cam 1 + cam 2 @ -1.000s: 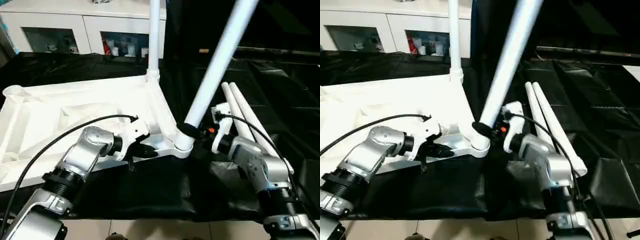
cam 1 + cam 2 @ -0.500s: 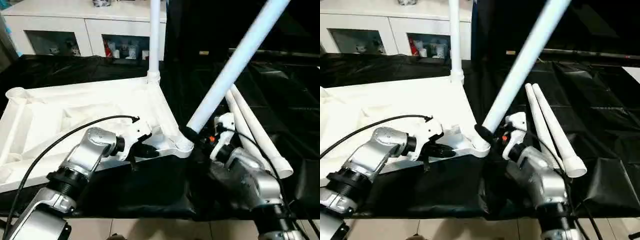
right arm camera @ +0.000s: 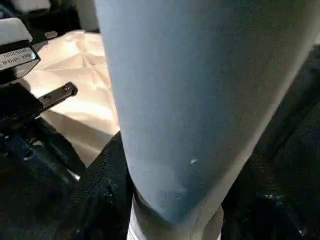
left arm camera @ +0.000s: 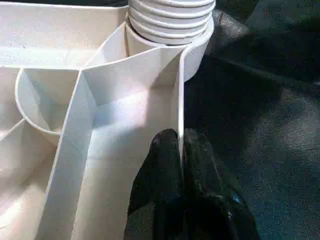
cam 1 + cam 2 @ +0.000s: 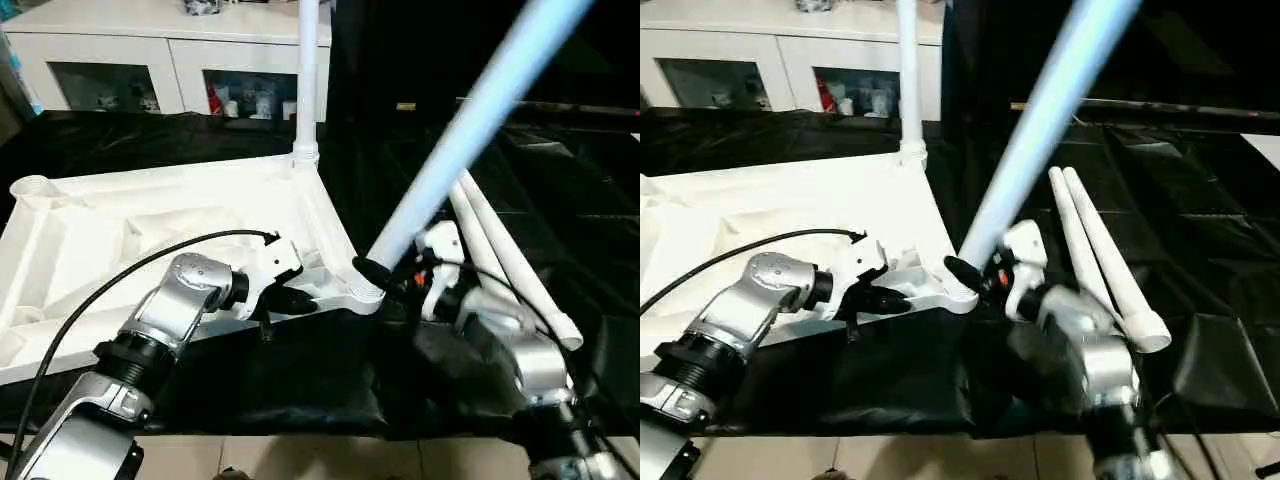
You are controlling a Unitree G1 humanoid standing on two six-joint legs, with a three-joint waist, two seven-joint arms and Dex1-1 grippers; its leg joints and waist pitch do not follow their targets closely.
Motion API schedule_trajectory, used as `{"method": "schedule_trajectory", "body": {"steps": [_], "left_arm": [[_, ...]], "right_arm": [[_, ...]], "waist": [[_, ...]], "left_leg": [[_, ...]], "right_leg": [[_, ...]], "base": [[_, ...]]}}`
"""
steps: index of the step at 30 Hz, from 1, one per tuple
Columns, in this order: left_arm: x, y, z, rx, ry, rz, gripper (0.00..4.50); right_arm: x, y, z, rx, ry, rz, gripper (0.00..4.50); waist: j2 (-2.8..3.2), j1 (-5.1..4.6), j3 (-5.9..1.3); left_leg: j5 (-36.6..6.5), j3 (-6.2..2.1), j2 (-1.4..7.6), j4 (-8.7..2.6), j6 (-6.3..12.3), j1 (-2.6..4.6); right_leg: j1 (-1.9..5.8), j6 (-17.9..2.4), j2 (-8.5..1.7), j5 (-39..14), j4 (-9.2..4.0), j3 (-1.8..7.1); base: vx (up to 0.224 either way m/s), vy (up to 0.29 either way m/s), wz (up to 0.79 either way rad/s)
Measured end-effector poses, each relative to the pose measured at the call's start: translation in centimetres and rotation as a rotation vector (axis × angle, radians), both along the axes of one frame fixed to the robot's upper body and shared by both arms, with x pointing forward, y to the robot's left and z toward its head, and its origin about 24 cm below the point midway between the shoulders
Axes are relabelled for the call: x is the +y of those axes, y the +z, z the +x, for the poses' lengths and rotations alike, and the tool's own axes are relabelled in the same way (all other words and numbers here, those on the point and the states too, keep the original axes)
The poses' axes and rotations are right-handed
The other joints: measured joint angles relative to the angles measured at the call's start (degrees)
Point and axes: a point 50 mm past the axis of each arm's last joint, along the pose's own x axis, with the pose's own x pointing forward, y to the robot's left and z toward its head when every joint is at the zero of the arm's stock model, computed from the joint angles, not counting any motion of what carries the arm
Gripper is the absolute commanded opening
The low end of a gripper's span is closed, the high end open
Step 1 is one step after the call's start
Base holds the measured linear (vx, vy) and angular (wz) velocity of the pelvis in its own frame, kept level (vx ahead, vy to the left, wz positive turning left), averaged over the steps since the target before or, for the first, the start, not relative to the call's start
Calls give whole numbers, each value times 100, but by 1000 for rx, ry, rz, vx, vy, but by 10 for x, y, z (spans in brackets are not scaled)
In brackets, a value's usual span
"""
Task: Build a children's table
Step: Insert table leg to table base
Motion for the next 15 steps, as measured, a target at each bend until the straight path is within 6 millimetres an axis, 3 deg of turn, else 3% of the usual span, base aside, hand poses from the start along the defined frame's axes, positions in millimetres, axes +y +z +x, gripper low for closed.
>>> {"method": "schedule_trajectory", "body": {"steps": [6,8,15], "left_arm": [[2,1,0,-3,-14,3,0],[3,2,-1,-8,-26,3,0],[4,2,-4,-6,-65,1,0]], "right_arm": [[1,5,7,18,57,-22,189],[2,8,10,28,97,-46,189],[3,11,9,41,194,-86,189]], "waist": [[-26,-47,4],[-58,-47,0],[-70,-14,-4]], "left_leg": [[0,1,0,-8,0,-4],[0,0,2,-18,0,0],[0,1,1,-22,0,-2]], "right_leg": [[-4,0,1,0,2,0],[-5,0,2,0,0,-3],[-3,8,2,-11,-3,1]], "base": [[0,0,0],[0,0,0],[0,0,0]]}}
